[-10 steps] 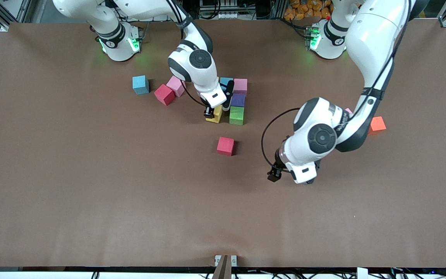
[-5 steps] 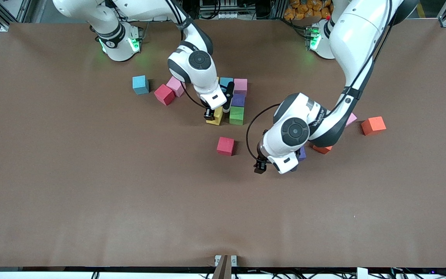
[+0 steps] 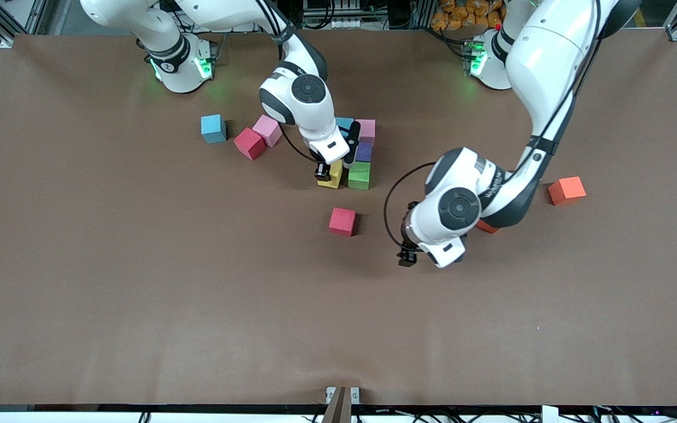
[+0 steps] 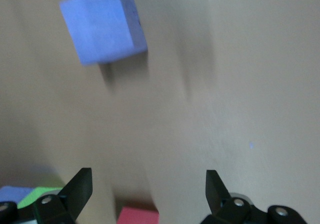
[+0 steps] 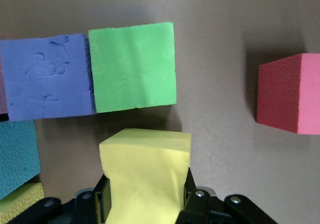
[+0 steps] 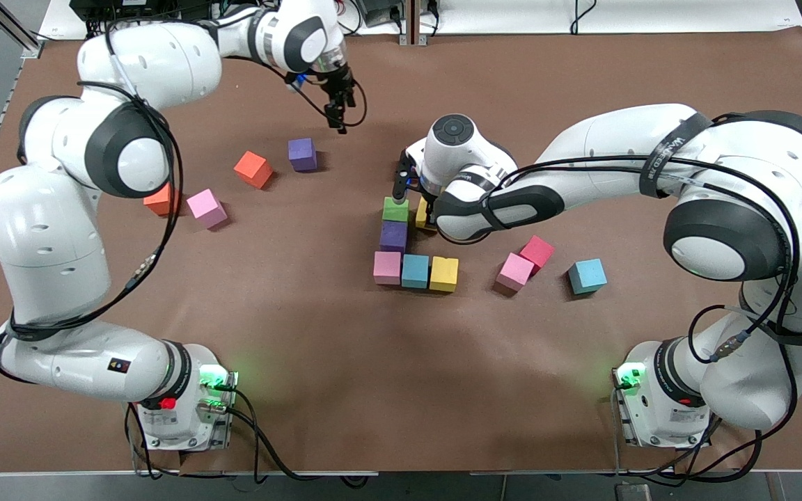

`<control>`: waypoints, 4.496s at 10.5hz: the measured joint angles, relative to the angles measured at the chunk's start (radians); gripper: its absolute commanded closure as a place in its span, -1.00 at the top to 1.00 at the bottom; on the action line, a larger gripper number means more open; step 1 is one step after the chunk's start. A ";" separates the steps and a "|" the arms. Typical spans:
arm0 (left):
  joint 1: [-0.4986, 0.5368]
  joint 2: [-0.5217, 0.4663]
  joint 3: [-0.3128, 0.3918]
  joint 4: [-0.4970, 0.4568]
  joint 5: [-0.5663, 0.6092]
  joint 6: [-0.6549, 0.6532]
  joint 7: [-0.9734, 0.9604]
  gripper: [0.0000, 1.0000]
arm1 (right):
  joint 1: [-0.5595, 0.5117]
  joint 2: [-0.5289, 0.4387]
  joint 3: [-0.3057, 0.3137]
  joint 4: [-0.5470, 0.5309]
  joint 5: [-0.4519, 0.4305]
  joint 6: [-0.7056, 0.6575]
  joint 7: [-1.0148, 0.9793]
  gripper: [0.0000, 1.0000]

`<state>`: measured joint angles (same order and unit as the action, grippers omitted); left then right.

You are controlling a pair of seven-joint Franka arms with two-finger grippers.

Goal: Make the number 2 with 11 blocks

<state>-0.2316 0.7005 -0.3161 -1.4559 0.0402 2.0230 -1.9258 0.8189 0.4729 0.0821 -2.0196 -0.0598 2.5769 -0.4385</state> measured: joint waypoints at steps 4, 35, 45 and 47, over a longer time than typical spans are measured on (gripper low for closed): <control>0.061 -0.037 0.050 -0.075 0.001 -0.100 0.000 1.00 | 0.003 0.005 0.000 0.011 0.000 -0.001 0.002 0.11; 0.084 -0.149 0.068 -0.442 0.090 0.309 -0.141 1.00 | 0.026 0.034 -0.002 0.072 0.001 -0.002 0.023 0.52; 0.079 -0.126 0.067 -0.444 0.090 0.351 -0.181 0.59 | 0.002 -0.156 -0.012 0.098 0.003 -0.299 0.037 0.58; 0.079 -0.124 0.067 -0.444 0.090 0.359 -0.181 0.29 | -0.055 -0.268 -0.013 0.102 0.031 -0.399 0.059 0.85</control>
<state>-0.1528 0.5760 -0.2488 -1.9001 0.1305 2.3818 -2.1072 0.7639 0.2049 0.0689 -1.9179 -0.0290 2.1783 -0.3795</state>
